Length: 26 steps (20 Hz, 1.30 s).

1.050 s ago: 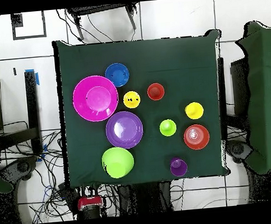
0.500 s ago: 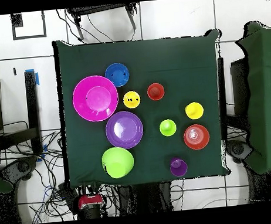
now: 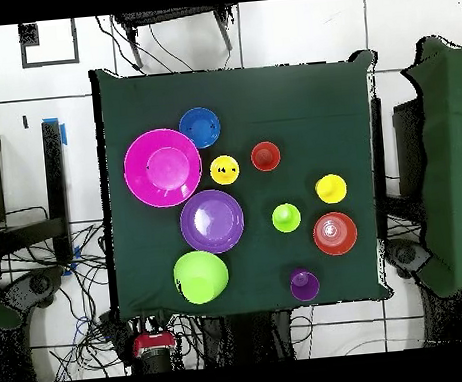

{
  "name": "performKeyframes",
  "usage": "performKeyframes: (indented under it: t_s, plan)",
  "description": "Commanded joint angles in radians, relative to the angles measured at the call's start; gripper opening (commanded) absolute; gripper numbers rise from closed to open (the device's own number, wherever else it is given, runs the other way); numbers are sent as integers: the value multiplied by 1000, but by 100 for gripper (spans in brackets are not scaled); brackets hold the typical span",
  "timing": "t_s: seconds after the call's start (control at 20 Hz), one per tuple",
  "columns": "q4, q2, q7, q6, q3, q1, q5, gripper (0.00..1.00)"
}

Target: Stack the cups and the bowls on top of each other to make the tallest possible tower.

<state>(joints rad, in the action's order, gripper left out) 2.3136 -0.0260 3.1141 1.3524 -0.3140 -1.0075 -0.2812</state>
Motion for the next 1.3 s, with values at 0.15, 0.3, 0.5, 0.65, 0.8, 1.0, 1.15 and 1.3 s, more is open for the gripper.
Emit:
performKeyframes:
  t_s: [0.15, 0.3, 0.5, 0.65, 0.8, 1.0, 1.15, 1.3]
  plan:
    - [266, -156, 22, -315, 146, -22, 57, 100]
    - [282, -130, 11, -329, 135, -4, 96, 100]
    - [295, -119, 8, -331, 131, -1, 105, 100]
    - [296, -122, 15, -320, 132, -8, 102, 100]
    - [287, -138, 26, -302, 125, -2, 114, 100]
    - [277, -147, 36, -301, 134, 1, 106, 100]
    - [265, -162, 47, -299, 148, -7, 83, 100]
    - [248, -187, 53, -296, 157, -12, 69, 100]
